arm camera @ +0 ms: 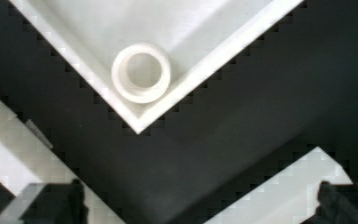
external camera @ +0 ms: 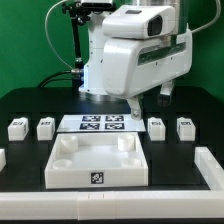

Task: Assemble one leg

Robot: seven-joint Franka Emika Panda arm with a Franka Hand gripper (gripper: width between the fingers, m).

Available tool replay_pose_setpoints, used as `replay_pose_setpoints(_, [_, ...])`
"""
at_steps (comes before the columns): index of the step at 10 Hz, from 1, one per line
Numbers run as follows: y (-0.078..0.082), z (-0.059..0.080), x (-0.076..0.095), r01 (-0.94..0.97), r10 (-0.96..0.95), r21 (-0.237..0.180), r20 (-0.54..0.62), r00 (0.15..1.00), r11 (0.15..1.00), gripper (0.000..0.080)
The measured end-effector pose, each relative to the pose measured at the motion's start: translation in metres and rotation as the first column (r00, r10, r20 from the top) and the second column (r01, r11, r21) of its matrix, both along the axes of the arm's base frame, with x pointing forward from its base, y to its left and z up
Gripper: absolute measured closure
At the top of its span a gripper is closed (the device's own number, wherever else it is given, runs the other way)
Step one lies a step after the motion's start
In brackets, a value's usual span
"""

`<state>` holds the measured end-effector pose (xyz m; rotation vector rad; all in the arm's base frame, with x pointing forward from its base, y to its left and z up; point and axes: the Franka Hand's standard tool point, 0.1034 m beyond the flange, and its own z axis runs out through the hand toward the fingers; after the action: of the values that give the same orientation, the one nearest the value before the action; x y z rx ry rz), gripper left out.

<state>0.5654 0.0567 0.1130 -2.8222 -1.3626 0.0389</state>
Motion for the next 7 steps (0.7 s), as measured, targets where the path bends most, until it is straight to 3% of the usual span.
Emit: replay_pose_setpoints(7, [-0.0006,-0.0012,-0.0014,-0.035,0.035,0.001,0.001,0.999,0.999,0.0150])
